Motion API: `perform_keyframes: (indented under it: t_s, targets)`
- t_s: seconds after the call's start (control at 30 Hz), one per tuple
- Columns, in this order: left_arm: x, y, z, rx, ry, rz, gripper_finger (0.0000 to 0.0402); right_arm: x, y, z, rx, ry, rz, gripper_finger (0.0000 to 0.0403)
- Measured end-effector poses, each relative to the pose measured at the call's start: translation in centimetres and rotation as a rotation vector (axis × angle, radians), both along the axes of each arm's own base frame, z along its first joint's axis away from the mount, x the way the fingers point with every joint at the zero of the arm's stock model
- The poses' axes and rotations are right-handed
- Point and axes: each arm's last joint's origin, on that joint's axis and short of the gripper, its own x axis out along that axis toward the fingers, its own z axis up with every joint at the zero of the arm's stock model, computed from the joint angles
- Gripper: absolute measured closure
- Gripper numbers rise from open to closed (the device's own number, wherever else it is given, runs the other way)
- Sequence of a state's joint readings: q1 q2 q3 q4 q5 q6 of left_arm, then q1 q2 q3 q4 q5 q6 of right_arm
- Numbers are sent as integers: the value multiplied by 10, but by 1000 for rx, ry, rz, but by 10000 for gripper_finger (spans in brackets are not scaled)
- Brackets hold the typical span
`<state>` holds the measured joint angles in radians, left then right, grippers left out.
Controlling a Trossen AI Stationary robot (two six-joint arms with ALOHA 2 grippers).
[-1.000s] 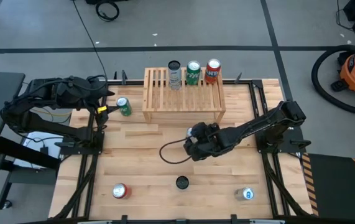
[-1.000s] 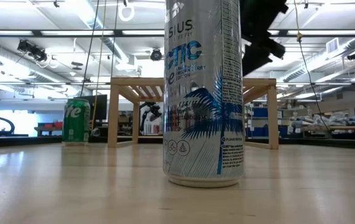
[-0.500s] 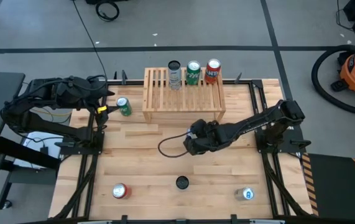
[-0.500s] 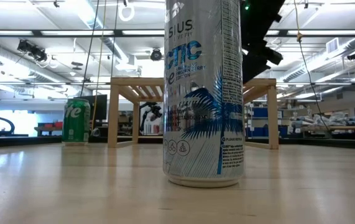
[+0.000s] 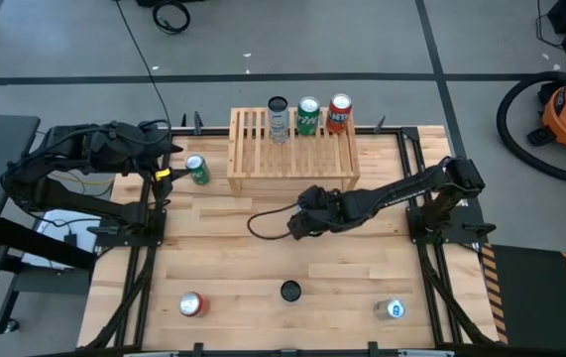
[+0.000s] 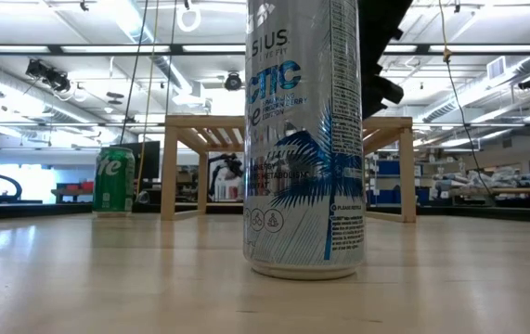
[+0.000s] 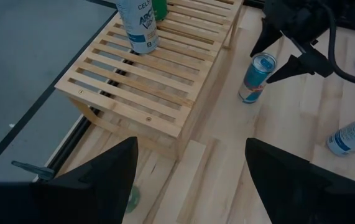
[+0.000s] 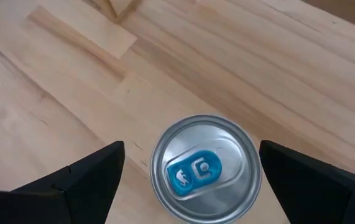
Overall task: Place canned beverage on shelf
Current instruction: Put the top blue soda can on the shelf
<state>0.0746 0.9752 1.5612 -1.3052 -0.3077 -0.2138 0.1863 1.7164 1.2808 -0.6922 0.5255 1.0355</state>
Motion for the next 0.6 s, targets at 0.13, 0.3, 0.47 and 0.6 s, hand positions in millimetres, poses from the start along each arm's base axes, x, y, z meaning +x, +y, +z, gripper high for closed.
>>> perform_keyframes:
  t_s: [0.13, 0.3, 0.47, 0.6]
  targets:
    - [0, 0, 0, 0, 0, 0, 102, 0, 0, 0, 3, 0, 0, 32]
    - [0, 0, 0, 0, 0, 0, 102, -1, 0, -1, 25, 15, 7, 65]
    - [0, 0, 0, 0, 0, 0, 102, -3, 0, -2, 28, 34, -2, 103]
    - [0, 0, 0, 0, 0, 0, 102, -3, 0, -2, 33, 40, 0, 133]
